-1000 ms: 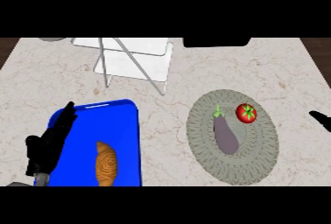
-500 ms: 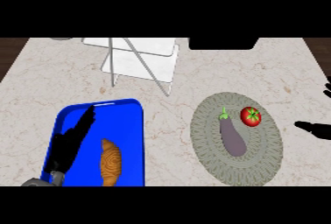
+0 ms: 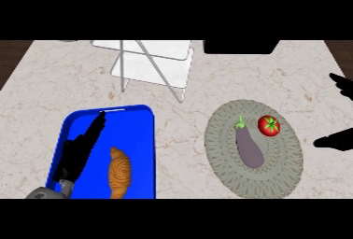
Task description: Pick the tomato from the placemat and place it in the tiered shelf
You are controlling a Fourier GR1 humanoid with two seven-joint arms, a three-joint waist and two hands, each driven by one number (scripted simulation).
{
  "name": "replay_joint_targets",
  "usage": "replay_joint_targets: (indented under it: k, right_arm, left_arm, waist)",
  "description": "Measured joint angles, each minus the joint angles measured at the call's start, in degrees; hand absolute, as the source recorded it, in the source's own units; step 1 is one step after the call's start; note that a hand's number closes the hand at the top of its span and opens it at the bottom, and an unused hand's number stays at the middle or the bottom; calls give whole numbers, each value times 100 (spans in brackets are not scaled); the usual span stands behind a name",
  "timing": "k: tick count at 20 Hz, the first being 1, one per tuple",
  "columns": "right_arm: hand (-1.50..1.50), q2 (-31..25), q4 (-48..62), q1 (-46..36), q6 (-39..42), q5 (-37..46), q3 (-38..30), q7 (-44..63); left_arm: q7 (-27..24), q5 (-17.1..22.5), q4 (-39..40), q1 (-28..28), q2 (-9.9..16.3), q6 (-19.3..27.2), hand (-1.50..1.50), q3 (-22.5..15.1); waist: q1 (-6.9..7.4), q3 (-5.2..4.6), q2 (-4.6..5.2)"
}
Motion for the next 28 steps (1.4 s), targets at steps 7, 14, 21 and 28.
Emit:
replay_joint_targets:
  k: [7, 14, 21, 28]
  right_arm:
    - [-150, -129, -416, -670, 111, 1554, 1209, 1928]
    - [-150, 982, -87, -1371, 441, 2141, 1857, 3032]
    - [-150, 1629, 572, -1640, 650, 2479, 1875, 3325]
    - [-150, 1941, 679, -1595, 721, 2989, 1868, 3471]
  left_arm:
    - [71, -32, -75, -5, -36, -71, 0, -7]
    - [65, -165, -110, 71, -103, -156, 0, 156]
    - [103, -300, -111, 126, -210, -311, 0, 326]
    - [55, -506, -28, 145, -396, -391, 0, 485]
  waist:
    - [84, 2, 9]
    - [27, 20, 6]
    - [-9, 24, 4]
    - [-36, 29, -3]
